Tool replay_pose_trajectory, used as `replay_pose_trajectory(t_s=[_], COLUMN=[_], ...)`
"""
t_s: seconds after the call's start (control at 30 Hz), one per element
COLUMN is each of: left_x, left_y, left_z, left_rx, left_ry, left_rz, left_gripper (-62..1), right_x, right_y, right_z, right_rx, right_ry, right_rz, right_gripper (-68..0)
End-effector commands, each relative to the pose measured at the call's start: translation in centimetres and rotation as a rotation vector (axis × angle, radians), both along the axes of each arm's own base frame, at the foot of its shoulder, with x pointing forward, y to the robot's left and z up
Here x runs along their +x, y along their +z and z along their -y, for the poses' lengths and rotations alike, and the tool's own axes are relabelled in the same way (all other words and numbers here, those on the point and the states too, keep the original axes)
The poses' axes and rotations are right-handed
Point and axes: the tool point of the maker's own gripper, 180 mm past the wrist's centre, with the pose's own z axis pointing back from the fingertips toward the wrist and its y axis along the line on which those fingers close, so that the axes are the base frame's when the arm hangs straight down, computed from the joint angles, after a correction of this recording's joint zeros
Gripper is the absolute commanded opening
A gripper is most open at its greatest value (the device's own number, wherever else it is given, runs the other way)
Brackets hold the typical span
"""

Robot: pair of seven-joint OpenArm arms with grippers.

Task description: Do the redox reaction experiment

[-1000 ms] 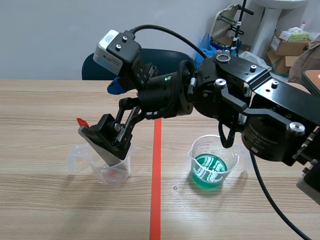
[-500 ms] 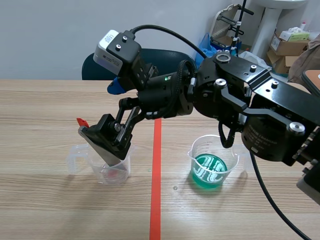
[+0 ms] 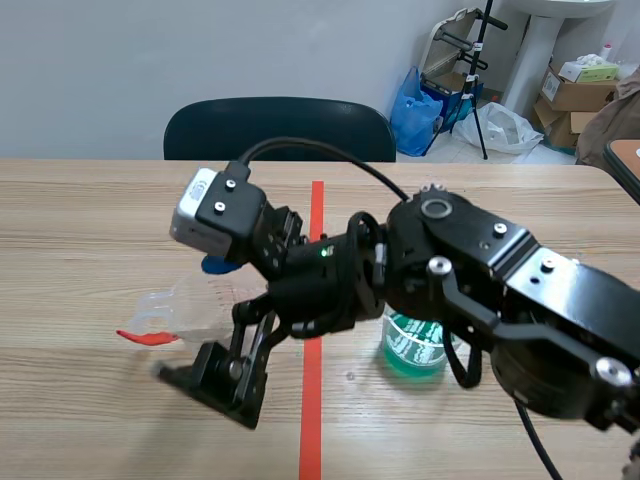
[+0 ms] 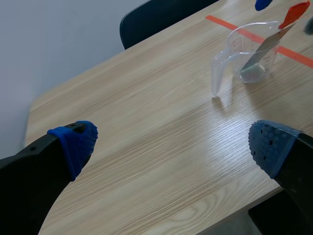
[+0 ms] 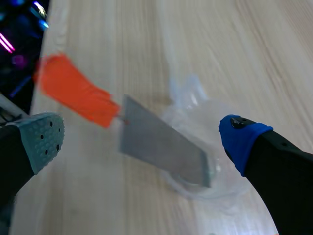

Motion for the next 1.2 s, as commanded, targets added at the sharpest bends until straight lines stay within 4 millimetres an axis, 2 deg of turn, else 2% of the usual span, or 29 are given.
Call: replay_pose_trajectory(t_s=[0.0, 0.17, 0.3, 0.4, 0.57, 0.77, 1.0, 1.17], left_x=[0.2, 1.4, 2.5, 3.3, 4.5, 5.5, 6.6, 7.3], left_y=[0.3, -0.7, -1.8, -2.1, -2.3, -1.7, 0.1, 1.1], left_z=[-0.1, 0.1, 1.1, 2.0, 2.9, 4.1, 6.8, 9.1], left_rx=[-0.002, -0.003, -0.026, -0.051, -0.100, -0.151, -0.177, -0.175], left_ry=[0.010, 0.010, -0.029, -0.058, -0.079, -0.130, -0.210, -0.245], left_rz=[0.012, -0.008, -0.027, -0.023, -0.013, -0.002, 0.053, 0.070], left_gripper=[1.4, 1.4, 1.4, 1.4, 1.4, 1.4, 1.4, 1.4], right_x=[-0.3, -2.4, -1.9, -0.8, 2.1, 3.7, 2.6, 1.8], right_y=[4.1, 8.7, 12.4, 13.8, 13.6, 12.9, 12.7, 11.9], right_z=[-0.2, 0.9, 2.6, 4.2, 8.1, 13.1, 18.4, 20.8], right_rx=[0.094, 0.157, 0.230, 0.259, 0.234, 0.248, 0.321, 0.269], right_ry=[0.032, 0.056, -0.022, -0.089, -0.254, -0.437, -0.591, -0.638], right_rz=[0.082, 0.199, 0.237, 0.239, 0.247, 0.238, 0.263, 0.305], right_gripper=[0.4, 0.4, 0.4, 0.4, 0.4, 0.4, 0.4, 0.4])
